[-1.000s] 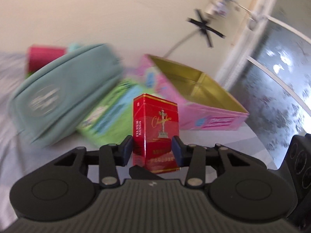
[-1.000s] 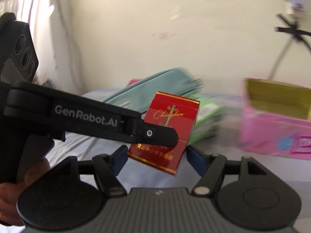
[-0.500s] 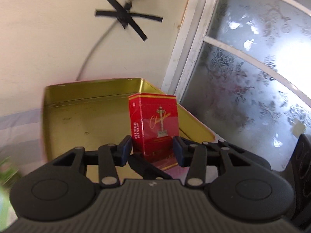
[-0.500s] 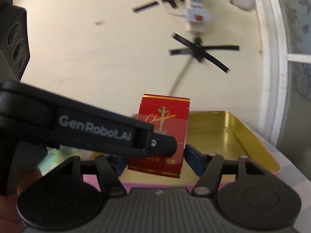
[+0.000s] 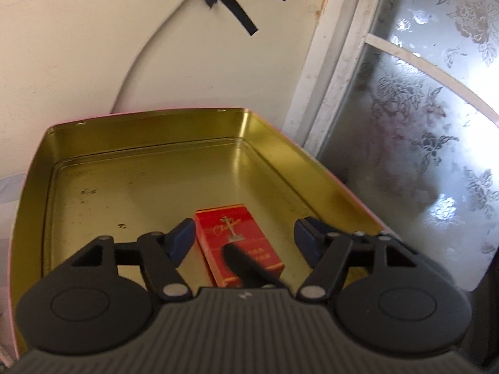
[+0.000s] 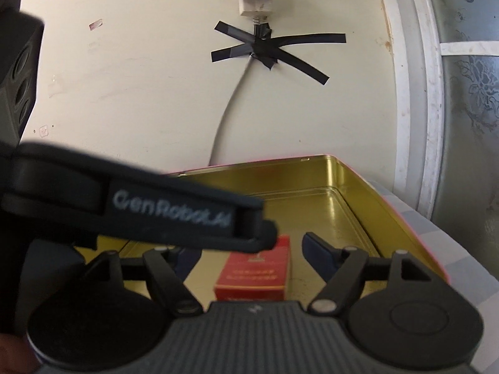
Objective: Organize objects
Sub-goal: 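Lower the red box into the pink tin and open the left gripper, then move the left gripper to the green medicine box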
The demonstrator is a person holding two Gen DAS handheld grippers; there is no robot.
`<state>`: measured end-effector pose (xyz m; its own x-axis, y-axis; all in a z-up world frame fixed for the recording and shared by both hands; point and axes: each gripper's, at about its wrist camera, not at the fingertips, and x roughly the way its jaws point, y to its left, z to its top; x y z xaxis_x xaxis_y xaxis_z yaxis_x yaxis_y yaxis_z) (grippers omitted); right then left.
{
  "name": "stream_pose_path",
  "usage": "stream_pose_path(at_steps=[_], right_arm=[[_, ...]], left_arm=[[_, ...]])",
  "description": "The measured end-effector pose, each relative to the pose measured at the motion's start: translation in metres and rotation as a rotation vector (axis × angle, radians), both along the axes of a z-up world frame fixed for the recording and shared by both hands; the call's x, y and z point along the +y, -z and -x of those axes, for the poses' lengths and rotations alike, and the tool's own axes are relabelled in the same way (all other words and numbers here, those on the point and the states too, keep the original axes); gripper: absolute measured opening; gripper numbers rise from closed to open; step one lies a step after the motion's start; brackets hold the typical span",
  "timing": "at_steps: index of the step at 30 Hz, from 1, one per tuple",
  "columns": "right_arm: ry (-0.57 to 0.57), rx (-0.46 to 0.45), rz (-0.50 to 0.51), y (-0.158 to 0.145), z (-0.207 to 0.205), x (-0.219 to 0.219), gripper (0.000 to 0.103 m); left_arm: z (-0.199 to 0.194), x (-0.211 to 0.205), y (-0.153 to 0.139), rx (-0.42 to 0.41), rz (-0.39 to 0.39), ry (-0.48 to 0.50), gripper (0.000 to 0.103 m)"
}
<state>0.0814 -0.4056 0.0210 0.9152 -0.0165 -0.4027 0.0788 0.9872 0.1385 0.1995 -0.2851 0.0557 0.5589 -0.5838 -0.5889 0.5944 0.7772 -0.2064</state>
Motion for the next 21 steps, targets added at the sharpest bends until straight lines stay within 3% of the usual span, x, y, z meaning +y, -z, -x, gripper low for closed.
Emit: stream_pose_path(at_steps=[4, 9, 13, 18, 21], right_arm=[[-0.002, -0.021, -0.039, -0.005, 0.010, -0.002, 0.081], [-0.023, -0.062, -0.012, -0.014, 0.033, 0.019, 0.080], [-0.063, -0.113, -0.058, -0.024, 0.064, 0.037, 0.079], [-0.139, -0.150, -0.133, -0.025, 0.097, 0.067, 0.079], [-0.232, -0.119, -0.167, -0.020, 0.108, 0.091, 0.077]], left_arm=[[0.009, 0.015, -0.007, -0.025, -0.025, -0.038, 0.077], [0.038, 0.053, -0.031, -0.098, -0.025, -0.087, 0.076], [0.064, 0.097, -0.048, -0.127, -0.002, -0.150, 0.076], [0.098, 0.163, -0.039, -0.127, 0.013, -0.239, 0.076], [0.115, 0.213, -0.025, -0.086, 0.039, -0.309, 0.076]])
